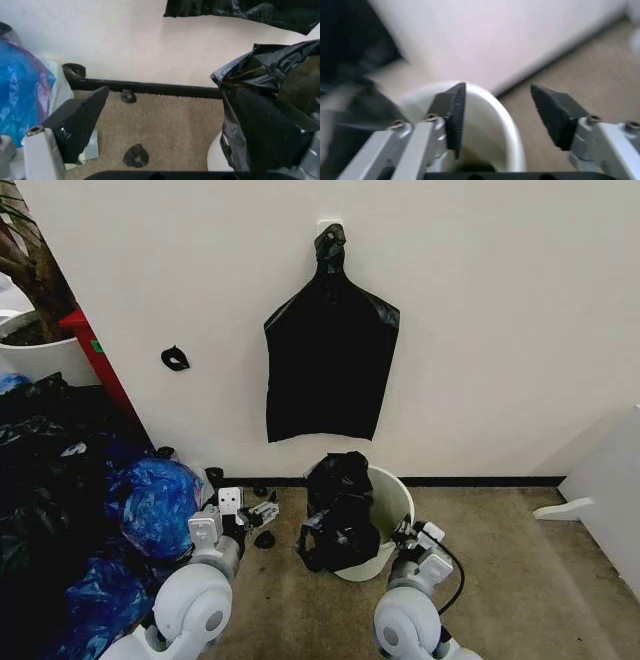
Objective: Place the garbage bag over the trash bin.
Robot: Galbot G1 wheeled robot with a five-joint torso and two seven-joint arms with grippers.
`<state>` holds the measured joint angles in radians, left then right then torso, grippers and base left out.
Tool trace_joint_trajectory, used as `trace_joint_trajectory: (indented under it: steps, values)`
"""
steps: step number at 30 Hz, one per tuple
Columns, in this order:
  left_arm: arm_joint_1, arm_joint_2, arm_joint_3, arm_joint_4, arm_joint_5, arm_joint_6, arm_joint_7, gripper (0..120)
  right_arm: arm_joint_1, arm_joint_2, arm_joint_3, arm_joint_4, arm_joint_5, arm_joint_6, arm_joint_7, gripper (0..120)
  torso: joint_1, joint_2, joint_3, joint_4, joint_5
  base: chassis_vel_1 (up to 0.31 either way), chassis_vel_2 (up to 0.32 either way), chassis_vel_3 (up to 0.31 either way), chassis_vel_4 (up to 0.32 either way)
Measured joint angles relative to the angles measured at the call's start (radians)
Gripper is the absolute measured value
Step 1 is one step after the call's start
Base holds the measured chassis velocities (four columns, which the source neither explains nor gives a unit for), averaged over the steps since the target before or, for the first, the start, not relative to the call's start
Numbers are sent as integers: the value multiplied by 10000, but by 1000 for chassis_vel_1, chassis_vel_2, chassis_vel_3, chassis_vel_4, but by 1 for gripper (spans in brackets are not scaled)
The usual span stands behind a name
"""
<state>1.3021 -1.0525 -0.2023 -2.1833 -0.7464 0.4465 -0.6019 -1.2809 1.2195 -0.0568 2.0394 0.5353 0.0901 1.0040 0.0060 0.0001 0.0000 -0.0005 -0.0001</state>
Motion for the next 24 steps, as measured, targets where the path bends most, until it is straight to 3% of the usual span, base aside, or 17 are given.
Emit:
trace_joint_trajectory:
  steps: [6, 10, 13, 21, 24]
  values:
    - [-123, -34, 17, 127, 4, -1, 14, 100, 775, -589, -1109, 655, -329, -781, -1121, 72, 0, 0, 0, 3, -1, 0, 0, 0, 0]
    - [-219, 17, -67, 251, 4, 1, 19, 100, 2007, -682, -2407, 370, -117, -2803, -865, 90, 0, 0, 0, 3, -2, 0, 0, 0, 0]
    - [-215, 79, -151, 305, 2, 1, 20, 100, 2721, -365, -2790, -370, 169, -3482, -551, 98, 1, -1, 1, 3, -1, 0, 0, 0, 0]
    - [-103, 116, -198, 310, 26, -12, 13, 100, 3740, 485, -2504, -2034, 723, -4432, 220, 100, 0, -2, 1, 3, -1, 0, 0, 0, 0]
    - [-113, 110, -187, 309, 28, -14, 11, 100, 3818, 566, -2391, -2186, 1059, -4531, 447, 95, 1, -2, 1, 2, 0, 0, 0, 0, 0]
